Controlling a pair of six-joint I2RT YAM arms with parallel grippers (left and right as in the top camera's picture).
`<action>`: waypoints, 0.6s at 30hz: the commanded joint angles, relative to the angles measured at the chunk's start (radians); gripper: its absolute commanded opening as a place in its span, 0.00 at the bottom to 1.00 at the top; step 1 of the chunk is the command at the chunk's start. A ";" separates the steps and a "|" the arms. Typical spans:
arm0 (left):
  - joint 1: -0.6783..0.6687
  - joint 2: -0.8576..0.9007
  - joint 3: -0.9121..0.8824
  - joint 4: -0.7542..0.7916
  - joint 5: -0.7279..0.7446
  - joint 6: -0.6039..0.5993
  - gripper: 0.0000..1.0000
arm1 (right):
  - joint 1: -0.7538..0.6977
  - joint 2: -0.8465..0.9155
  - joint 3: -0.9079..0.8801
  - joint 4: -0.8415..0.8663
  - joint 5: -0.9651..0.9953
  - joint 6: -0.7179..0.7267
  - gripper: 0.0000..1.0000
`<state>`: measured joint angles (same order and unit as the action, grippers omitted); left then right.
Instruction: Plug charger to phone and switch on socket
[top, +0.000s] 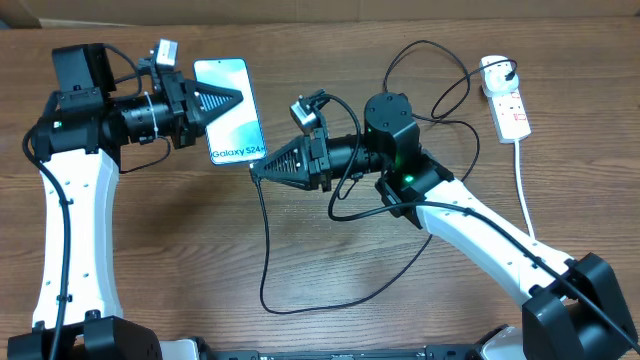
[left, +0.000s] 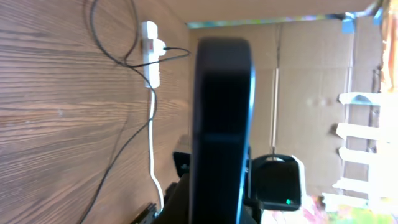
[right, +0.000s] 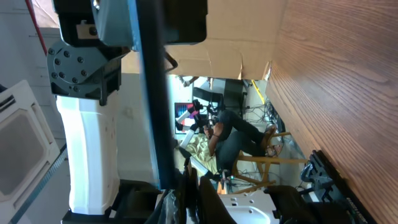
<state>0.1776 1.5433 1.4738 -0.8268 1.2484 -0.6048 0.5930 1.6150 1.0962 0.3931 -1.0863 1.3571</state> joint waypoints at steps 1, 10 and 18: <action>0.012 -0.016 0.008 0.025 0.117 -0.059 0.04 | -0.013 0.006 0.017 0.043 -0.001 0.001 0.04; 0.027 -0.016 0.008 0.083 0.112 -0.095 0.04 | -0.013 0.006 0.017 0.112 -0.027 0.010 0.04; 0.126 -0.016 0.008 0.177 0.067 -0.151 0.04 | -0.013 0.006 0.017 -0.278 0.122 -0.264 0.04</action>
<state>0.2550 1.5433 1.4738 -0.6643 1.3182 -0.7242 0.5861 1.6169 1.1034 0.2092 -1.0668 1.2480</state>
